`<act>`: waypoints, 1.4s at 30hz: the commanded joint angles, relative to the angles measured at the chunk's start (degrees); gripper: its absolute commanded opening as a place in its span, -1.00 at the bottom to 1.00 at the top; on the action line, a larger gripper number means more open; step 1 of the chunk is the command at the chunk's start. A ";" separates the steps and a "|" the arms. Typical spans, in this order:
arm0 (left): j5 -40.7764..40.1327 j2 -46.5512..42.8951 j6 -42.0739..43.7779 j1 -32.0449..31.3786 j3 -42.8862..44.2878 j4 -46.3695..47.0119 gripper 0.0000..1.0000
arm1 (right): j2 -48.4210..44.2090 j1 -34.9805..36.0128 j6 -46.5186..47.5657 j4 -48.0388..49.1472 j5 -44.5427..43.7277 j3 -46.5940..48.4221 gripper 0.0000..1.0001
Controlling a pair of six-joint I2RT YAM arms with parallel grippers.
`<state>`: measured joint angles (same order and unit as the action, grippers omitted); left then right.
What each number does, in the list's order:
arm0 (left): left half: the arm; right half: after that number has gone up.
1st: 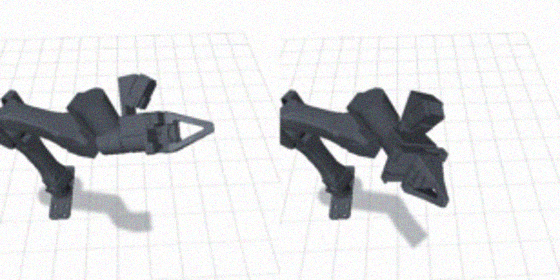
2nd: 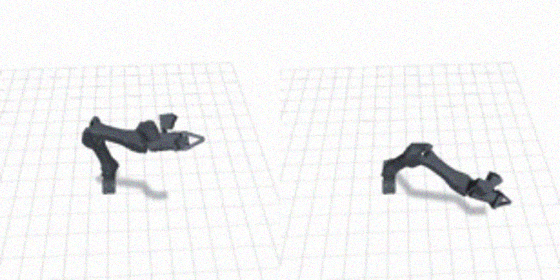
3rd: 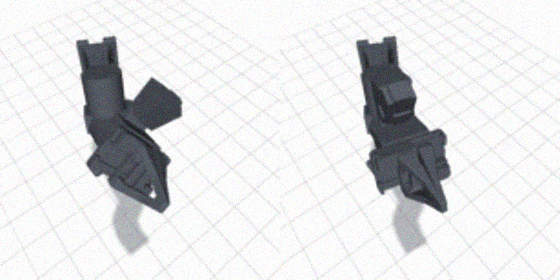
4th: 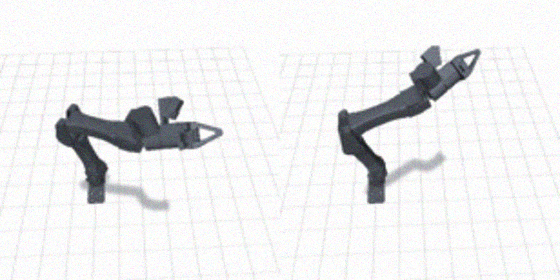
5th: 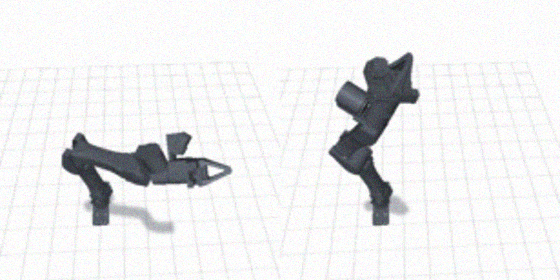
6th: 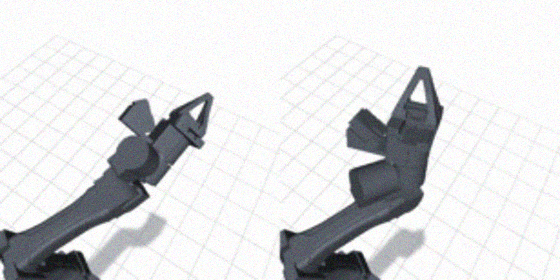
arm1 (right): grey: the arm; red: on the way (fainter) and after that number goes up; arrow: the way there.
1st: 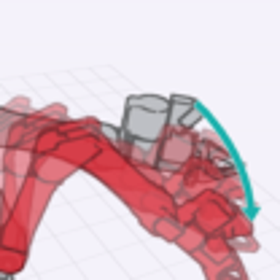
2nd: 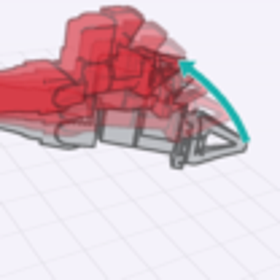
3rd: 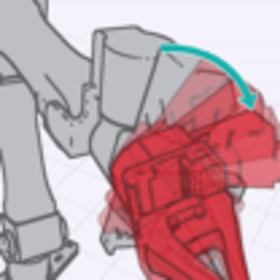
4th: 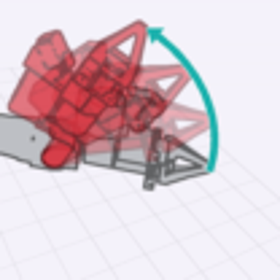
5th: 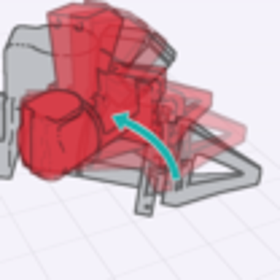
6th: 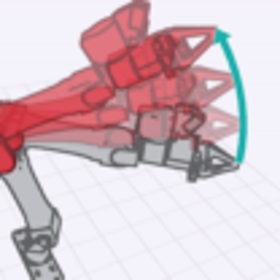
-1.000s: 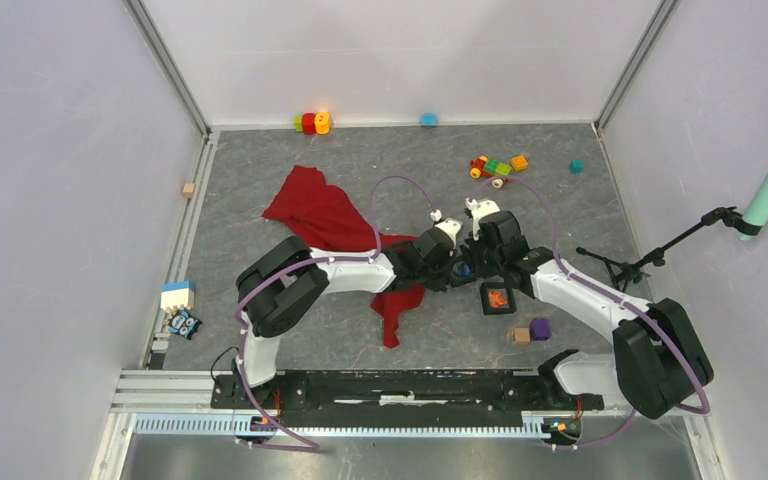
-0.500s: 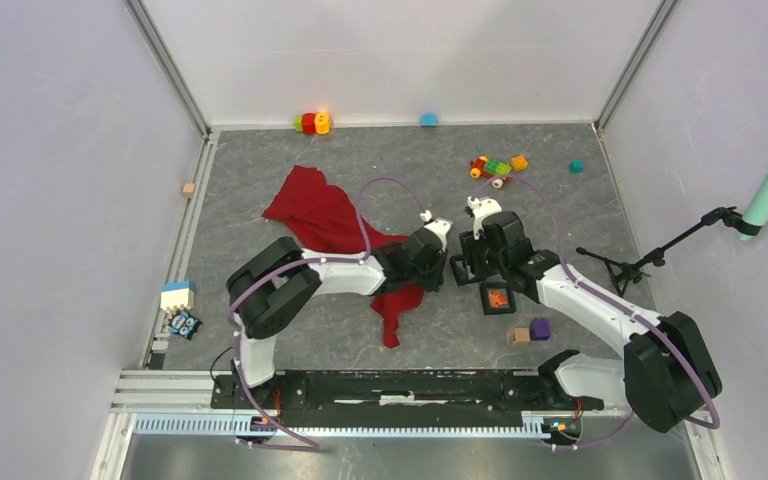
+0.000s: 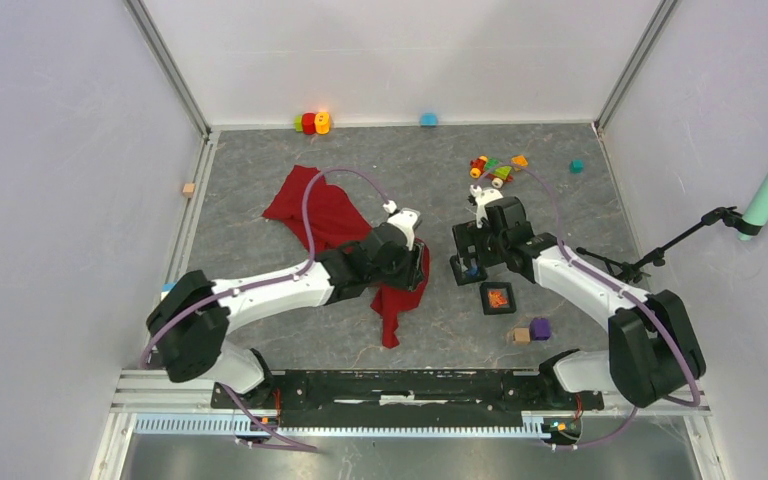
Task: Remove the brooch from the garment
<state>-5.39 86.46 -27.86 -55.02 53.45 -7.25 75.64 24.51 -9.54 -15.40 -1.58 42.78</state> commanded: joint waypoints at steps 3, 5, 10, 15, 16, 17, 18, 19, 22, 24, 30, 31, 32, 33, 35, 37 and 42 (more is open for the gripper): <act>-9.99 -7.47 -1.88 2.34 -4.13 -7.55 0.57 | 2.89 1.40 1.29 -0.02 5.33 3.62 0.96; -12.69 -9.48 -3.76 4.05 -5.57 -9.07 0.91 | 2.60 2.75 0.81 0.83 4.84 3.77 0.96; -12.62 -15.88 -5.29 11.57 -11.41 -7.06 1.00 | 3.54 3.70 0.25 3.63 5.27 4.20 0.96; -25.22 -22.39 -3.80 15.31 -14.82 -6.83 1.00 | -2.59 3.24 0.94 12.72 -5.51 -1.84 0.96; -26.93 -23.91 -3.13 16.31 -15.77 -5.80 1.00 | -4.57 2.91 0.99 14.86 -7.72 -3.99 0.96; -28.58 -25.33 -2.16 17.12 -16.60 -4.51 1.00 | -6.52 2.52 0.87 17.14 -10.62 -5.96 0.96; -29.79 -27.11 -0.42 17.52 -17.30 -3.11 1.00 | -8.08 1.95 1.00 18.87 -12.73 -7.14 0.96; -30.82 -28.87 1.76 17.66 -18.23 -0.90 1.00 | -10.03 1.42 1.25 20.22 -14.19 -8.49 0.96; -37.07 -33.03 8.97 18.20 -21.60 6.26 1.00 | -14.28 -1.05 2.68 22.54 -19.11 -11.38 0.96; -40.48 -34.82 14.14 19.91 -23.52 10.01 1.00 | -15.94 -4.29 2.64 22.70 -21.36 -12.61 0.96; -43.24 -35.51 20.87 27.81 -29.83 21.41 1.00 | -22.75 -14.33 4.00 34.49 -24.16 -24.05 0.96; -41.11 -34.82 22.19 28.81 -31.30 23.67 1.00 | -24.03 -14.49 6.32 39.03 -23.98 -27.59 0.96; -39.19 -33.78 23.72 29.61 -32.37 26.25 1.00 | -25.26 -14.54 8.64 42.64 -23.68 -30.81 0.96; -39.06 -32.69 24.07 30.14 -32.76 27.82 1.00 | -26.38 -14.49 11.25 47.55 -22.54 -33.90 0.96; -37.87 -30.36 23.81 31.74 -33.55 30.08 1.00 | -28.51 -14.54 15.02 57.57 -22.01 -41.20 0.96; -34.58 -29.07 23.33 34.00 -35.71 34.79 1.00 | -29.05 -14.82 18.22 65.43 -22.57 -46.93 0.96; -20.09 -22.53 25.54 41.03 -45.50 60.00 0.99 | -20.21 -18.25 16.30 80.14 -18.79 -51.70 0.96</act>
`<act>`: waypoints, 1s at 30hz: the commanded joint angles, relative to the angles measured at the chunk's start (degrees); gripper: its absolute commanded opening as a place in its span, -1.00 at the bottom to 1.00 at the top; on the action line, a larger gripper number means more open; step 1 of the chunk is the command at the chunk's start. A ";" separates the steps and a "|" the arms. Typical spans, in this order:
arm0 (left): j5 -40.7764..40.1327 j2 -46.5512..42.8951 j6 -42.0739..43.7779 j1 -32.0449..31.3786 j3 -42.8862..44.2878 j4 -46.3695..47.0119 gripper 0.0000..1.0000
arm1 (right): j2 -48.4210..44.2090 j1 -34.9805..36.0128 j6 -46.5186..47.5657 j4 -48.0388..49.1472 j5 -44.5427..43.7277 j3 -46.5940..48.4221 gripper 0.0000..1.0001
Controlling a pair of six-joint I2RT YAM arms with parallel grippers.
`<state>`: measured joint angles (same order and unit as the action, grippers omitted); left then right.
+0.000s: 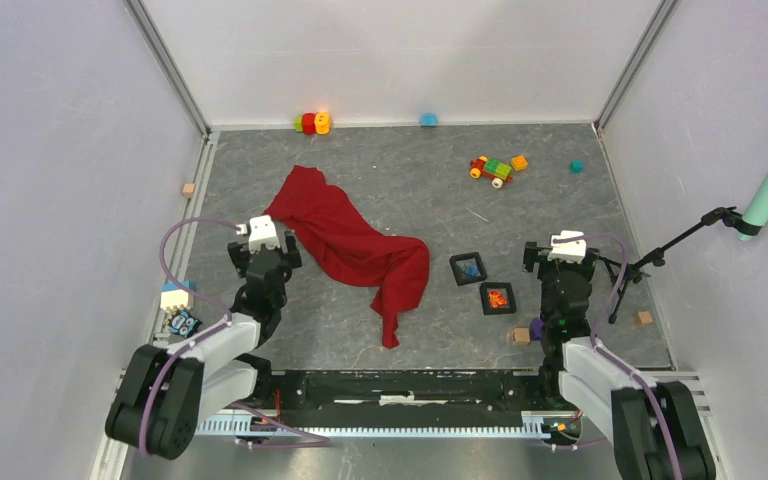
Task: Remove the brooch from the garment
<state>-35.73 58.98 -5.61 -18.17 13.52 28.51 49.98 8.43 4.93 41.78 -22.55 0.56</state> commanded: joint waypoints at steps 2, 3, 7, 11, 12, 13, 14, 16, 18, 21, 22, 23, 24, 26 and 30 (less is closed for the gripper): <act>11.25 8.30 2.35 5.81 -4.03 25.05 0.98 | 11.86 -3.04 1.36 33.73 4.05 -12.15 0.96; 12.36 8.92 1.94 6.55 -2.98 23.30 0.98 | 15.14 -3.27 2.01 38.24 4.91 -11.89 0.96; 13.30 12.61 2.53 7.89 1.18 19.96 0.92 | 24.15 -3.55 3.73 43.23 6.26 -9.79 0.96; 11.88 14.77 4.70 8.22 0.55 24.70 0.95 | 28.40 -3.50 4.57 47.77 7.91 -10.48 0.88; 12.20 16.62 5.33 8.33 -0.22 28.29 0.95 | 27.43 -3.53 4.09 43.05 6.33 -8.70 0.82; 13.44 19.22 5.51 8.37 -1.07 31.62 0.95 | 28.71 -3.53 3.43 42.99 4.17 -7.49 0.74; 15.04 22.53 7.06 8.50 -1.81 36.42 0.95 | 29.15 -3.50 3.21 42.78 3.57 -6.88 0.91; 18.16 27.28 9.24 8.59 -2.08 42.99 0.95 | 28.34 -3.42 3.15 41.79 3.92 -7.14 0.96; 18.36 24.58 7.53 9.12 0.07 33.86 1.00 | 28.95 -3.42 3.71 42.40 4.97 -6.81 0.96; 17.36 25.50 6.76 9.82 0.20 35.74 1.00 | 28.98 -3.44 4.38 40.23 6.43 -5.74 0.96; 17.47 25.29 6.61 9.87 0.59 34.32 1.00 | 28.88 -3.42 4.50 40.27 6.50 -5.78 0.96; 17.61 25.85 6.68 9.90 0.88 34.75 1.00 | 28.89 -3.41 4.39 40.06 6.58 -5.75 0.96; 17.54 25.97 6.83 9.91 0.62 35.55 1.00 | 28.91 -3.42 4.43 40.13 6.60 -5.82 0.96; 17.31 25.55 6.72 9.91 0.36 35.30 1.00 | 28.90 -3.43 4.48 40.21 6.60 -5.74 0.96; 17.71 25.83 6.73 9.89 0.76 35.01 1.00 | 28.88 -3.40 4.48 40.20 6.56 -5.74 0.96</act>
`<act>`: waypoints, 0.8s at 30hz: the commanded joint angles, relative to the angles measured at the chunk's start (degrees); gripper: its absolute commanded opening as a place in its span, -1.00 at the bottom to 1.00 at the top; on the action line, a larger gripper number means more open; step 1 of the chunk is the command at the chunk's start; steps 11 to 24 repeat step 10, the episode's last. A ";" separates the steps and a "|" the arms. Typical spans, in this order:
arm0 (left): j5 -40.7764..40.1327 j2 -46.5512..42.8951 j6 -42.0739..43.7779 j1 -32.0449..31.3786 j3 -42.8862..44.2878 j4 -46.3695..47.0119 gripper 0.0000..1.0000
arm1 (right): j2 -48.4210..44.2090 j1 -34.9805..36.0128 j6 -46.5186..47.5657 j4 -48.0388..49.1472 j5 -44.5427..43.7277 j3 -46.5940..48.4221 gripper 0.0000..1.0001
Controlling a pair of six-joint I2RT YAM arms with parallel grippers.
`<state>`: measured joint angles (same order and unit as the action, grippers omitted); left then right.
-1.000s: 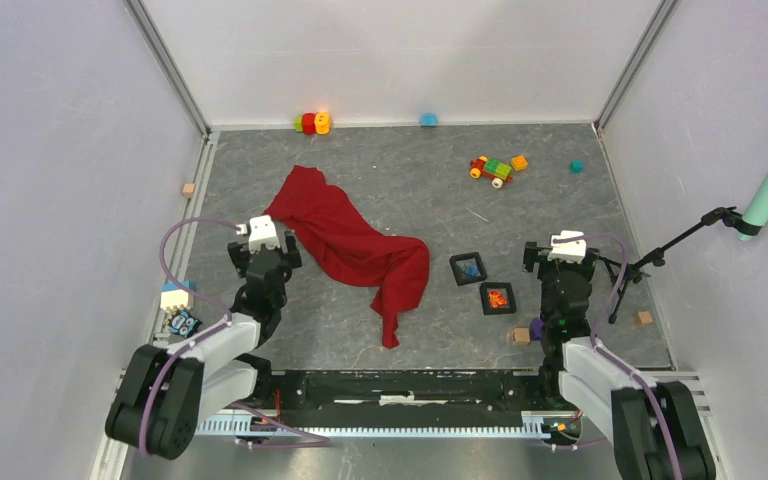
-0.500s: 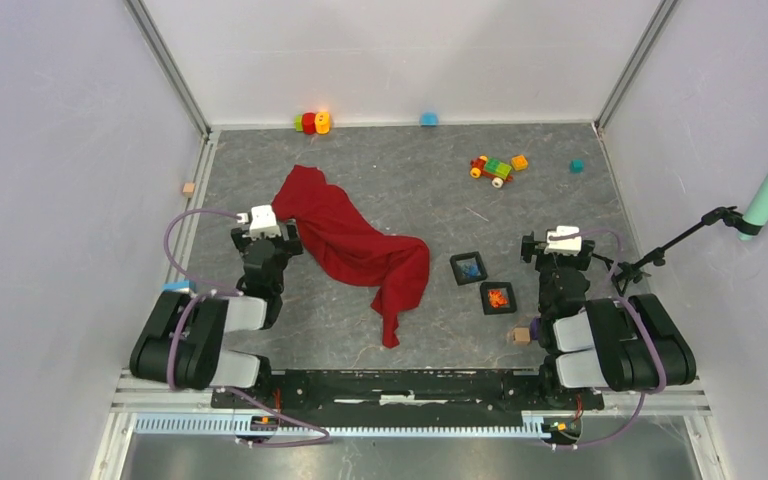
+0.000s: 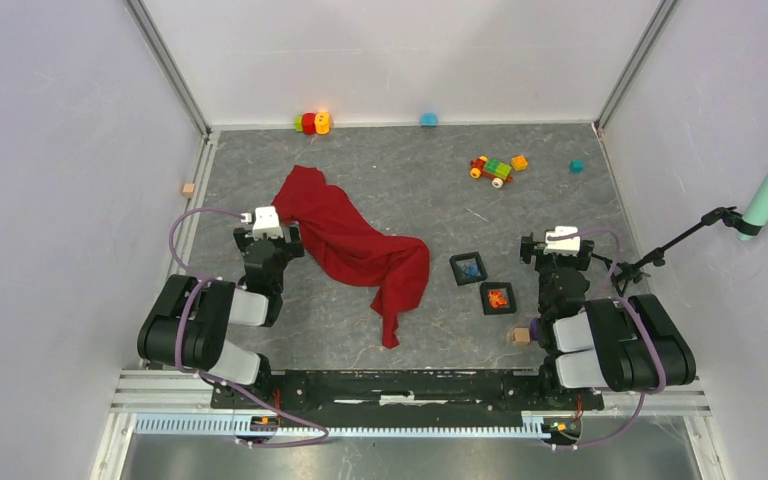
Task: Remove the brooch from the garment
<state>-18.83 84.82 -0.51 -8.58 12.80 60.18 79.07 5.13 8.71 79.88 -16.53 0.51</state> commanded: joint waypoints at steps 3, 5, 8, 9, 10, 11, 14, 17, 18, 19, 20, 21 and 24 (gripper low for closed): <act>0.88 0.10 1.64 0.32 1.64 3.13 1.00 | -0.15 -0.12 0.69 2.10 0.63 -5.77 0.96; 1.21 -0.17 1.54 0.49 1.88 2.37 1.00 | -0.17 -0.12 0.69 2.12 0.60 -5.70 0.96; 1.34 -0.08 1.52 0.47 1.95 2.37 1.00 | -0.16 -0.16 0.70 2.09 0.62 -5.71 0.96; 1.40 -0.04 1.53 0.57 1.90 2.43 1.00 | -0.19 -0.14 0.69 2.13 0.60 -5.70 0.96; 1.33 -0.04 1.57 0.57 1.76 2.73 1.00 | -0.15 -0.12 0.69 2.10 0.59 -5.70 0.96; 1.33 -0.04 1.57 0.57 1.76 2.73 1.00 | -0.15 -0.12 0.69 2.10 0.59 -5.70 0.96; 1.33 -0.04 1.57 0.57 1.76 2.73 1.00 | -0.15 -0.12 0.69 2.10 0.59 -5.70 0.96; 1.33 -0.04 1.57 0.57 1.76 2.73 1.00 | -0.15 -0.12 0.69 2.10 0.59 -5.70 0.96; 1.33 -0.04 1.57 0.57 1.76 2.73 1.00 | -0.15 -0.12 0.69 2.10 0.59 -5.70 0.96; 1.33 -0.04 1.57 0.57 1.76 2.73 1.00 | -0.15 -0.12 0.69 2.10 0.59 -5.70 0.96; 1.33 -0.04 1.57 0.57 1.76 2.73 1.00 | -0.15 -0.12 0.69 2.10 0.59 -5.70 0.96; 1.33 -0.04 1.57 0.57 1.76 2.73 1.00 | -0.15 -0.12 0.69 2.10 0.59 -5.70 0.96; 1.33 -0.04 1.57 0.57 1.76 2.73 1.00 | -0.15 -0.12 0.69 2.10 0.59 -5.70 0.96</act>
